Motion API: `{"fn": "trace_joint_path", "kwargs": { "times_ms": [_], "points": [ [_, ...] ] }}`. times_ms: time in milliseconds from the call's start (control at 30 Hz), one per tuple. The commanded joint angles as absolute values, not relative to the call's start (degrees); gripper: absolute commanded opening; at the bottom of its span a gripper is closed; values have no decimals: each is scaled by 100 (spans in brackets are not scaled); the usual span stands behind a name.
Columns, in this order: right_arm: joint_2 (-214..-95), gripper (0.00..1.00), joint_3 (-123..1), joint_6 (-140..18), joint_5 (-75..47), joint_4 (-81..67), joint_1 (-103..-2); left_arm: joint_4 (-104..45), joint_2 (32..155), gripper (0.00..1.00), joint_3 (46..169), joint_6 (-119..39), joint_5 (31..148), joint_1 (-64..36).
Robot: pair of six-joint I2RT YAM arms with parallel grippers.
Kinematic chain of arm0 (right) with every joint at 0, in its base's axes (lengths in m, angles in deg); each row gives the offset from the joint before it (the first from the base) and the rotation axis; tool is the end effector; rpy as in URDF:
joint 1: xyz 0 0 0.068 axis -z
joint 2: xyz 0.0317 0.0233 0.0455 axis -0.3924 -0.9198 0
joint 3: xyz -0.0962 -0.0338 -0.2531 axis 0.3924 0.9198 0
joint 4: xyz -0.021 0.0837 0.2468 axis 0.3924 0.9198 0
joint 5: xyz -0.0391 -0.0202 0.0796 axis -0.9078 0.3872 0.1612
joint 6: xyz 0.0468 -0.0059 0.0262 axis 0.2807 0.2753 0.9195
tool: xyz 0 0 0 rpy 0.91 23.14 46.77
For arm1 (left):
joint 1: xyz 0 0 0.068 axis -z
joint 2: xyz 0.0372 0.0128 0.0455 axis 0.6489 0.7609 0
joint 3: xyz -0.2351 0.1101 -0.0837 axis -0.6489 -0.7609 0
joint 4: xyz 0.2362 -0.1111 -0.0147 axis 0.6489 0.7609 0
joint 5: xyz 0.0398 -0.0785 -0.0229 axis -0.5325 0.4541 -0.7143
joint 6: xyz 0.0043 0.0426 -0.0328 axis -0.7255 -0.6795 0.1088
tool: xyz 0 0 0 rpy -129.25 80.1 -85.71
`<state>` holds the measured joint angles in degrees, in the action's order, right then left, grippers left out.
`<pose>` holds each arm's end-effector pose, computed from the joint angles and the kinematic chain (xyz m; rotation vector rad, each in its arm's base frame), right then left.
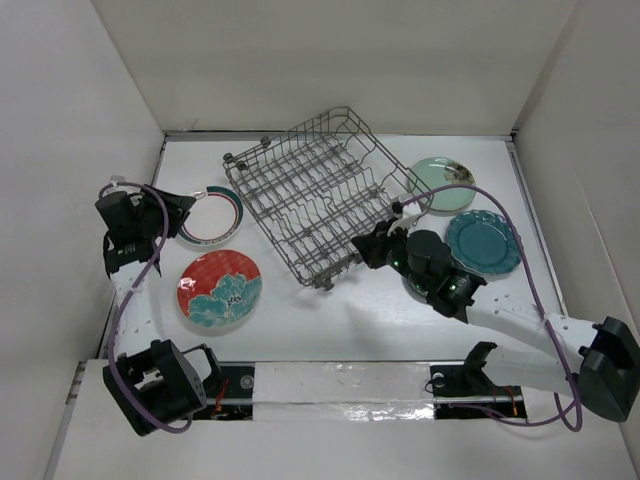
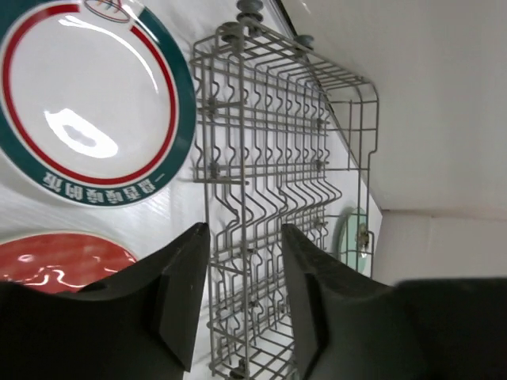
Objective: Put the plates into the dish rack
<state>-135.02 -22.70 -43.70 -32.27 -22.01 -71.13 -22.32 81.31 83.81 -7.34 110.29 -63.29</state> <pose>0.1723 0.1812 0.2820 -0.2270 1.7820 0.7536 0.2378 0.0812 0.3093 -0.7627 1.7797 -0.7396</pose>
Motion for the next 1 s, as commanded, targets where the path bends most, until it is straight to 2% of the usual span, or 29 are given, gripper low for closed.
{"fn": "trace_joint_path", "kwargs": {
  "times_ms": [0, 100, 300, 400, 433, 533, 567, 833, 967],
  "points": [
    [-13347, 14, -2227, -4402, -3212, -2380, -7083, -2046, 8333, 44, 8578, -1352, 11138, -6428],
    [-13295, 17, -2245, -4402, -3151, -2318, -7083, -2186, 8711, 53, 8559, -1502, 11138, -6428],
    [-13198, 26, -2245, -4420, -3080, -2283, -7030, -2940, 9292, 53, 8490, -2107, 11138, -6428],
    [-13215, 28, -2245, -4420, -3010, -2283, -7030, -3398, 9468, 48, 8358, -2433, 11138, -6550],
    [-13215, 28, -2254, -4420, -3001, -2274, -7030, -3460, 9564, 44, 8375, -2538, 11138, -6620],
    [-13242, 28, -2245, -4420, -2992, -2291, -7030, -3347, 10091, 33, 8628, -2557, 11138, -6902],
    [-13250, 28, -2254, -4411, -2992, -2291, -7030, -3173, 10232, 33, 8708, -2592, 11138, -6902],
    [-13382, 28, -2289, -4429, -2940, -2300, -7030, -2846, 11182, 47, 8999, -2829, 11138, -7184],
    [-13409, 28, -2289, -4446, -2940, -2300, -7030, -2512, 11639, 48, 9271, -2803, 11138, -7184]
  ]
}}
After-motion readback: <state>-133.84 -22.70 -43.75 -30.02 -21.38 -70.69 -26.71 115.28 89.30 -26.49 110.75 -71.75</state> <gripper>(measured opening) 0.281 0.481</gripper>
